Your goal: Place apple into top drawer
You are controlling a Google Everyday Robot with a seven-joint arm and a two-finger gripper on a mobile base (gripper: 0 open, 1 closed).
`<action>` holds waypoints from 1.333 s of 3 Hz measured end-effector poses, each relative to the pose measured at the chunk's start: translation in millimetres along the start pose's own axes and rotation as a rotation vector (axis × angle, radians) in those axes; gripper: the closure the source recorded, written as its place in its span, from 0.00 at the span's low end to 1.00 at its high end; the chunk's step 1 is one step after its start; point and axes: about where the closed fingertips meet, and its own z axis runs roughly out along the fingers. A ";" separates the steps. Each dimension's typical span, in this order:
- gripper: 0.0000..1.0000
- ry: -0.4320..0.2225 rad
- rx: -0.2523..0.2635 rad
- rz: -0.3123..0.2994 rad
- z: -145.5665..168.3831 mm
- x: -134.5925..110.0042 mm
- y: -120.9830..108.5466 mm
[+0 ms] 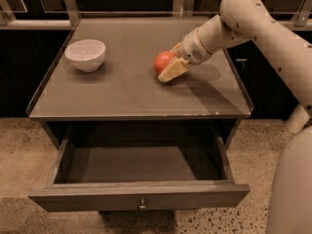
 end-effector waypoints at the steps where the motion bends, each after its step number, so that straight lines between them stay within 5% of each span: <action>1: 0.88 0.000 0.000 0.000 0.0 0.0 0.0; 2: 1.00 -0.003 -0.019 -0.010 -1.8 -1.7 1.8; 3: 1.00 -0.003 0.002 -0.005 -42.2 1.1 21.1; 4: 1.00 0.012 0.108 0.028 -112.7 4.7 59.1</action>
Offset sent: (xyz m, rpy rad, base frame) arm -0.0048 -0.0049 0.0107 0.0043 0.0052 0.0411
